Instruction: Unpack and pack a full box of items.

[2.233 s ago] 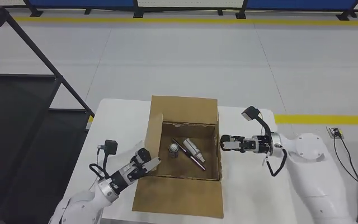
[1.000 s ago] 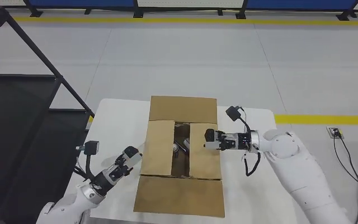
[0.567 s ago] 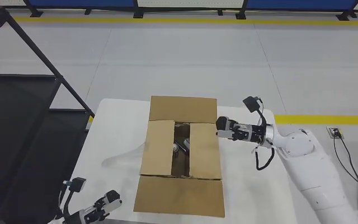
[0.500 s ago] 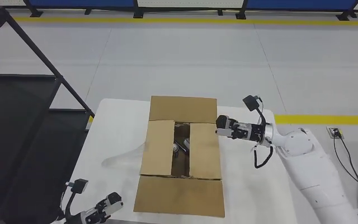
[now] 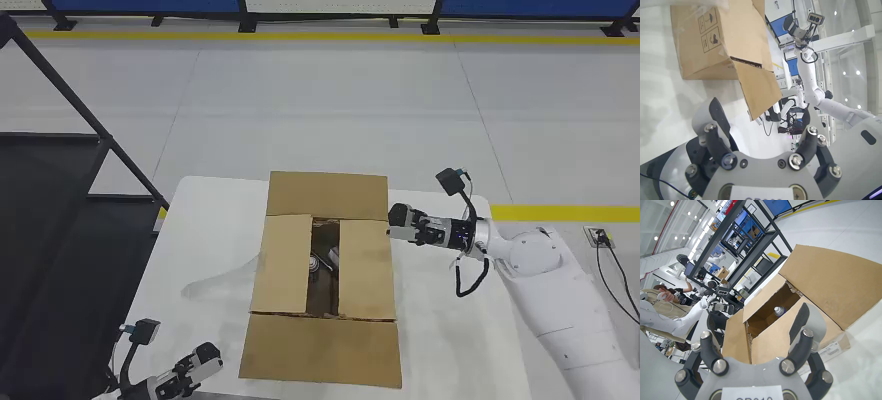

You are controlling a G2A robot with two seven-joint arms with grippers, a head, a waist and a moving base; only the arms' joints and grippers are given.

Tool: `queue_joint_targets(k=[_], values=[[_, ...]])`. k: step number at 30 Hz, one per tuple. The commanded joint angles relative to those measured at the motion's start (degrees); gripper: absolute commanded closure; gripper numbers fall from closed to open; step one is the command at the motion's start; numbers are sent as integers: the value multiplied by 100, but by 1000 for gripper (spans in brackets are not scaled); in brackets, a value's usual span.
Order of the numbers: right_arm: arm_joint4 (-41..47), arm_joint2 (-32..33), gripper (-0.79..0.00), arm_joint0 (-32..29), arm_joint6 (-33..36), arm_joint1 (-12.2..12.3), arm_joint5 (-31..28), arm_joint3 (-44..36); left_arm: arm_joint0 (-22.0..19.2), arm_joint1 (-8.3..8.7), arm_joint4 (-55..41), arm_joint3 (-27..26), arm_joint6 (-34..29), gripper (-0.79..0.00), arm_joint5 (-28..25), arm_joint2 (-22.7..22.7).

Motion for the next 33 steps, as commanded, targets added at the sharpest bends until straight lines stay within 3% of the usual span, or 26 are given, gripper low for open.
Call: queue_joint_targets(k=[1,9,12,17,29,33], values=[[0,0,-785,0,0,0,0,0,0,0,0,0,0,-785,0,0],[0,0,-785,0,0,0,0,0,0,0,0,0,0,-785,0,0],[14,10,-785,-80,-299,-9,200,-9,-21,4,47,-46,75,-785,112,80],[-225,73,-785,-7,-726,-13,-74,117,-106,48,223,-75,-11,-785,210,124],[-188,10,-785,68,-744,-33,-112,229,-125,76,267,-68,-225,-785,219,110],[-298,22,-785,-8,-1018,-37,42,142,-119,93,516,-63,-320,-785,278,317]])
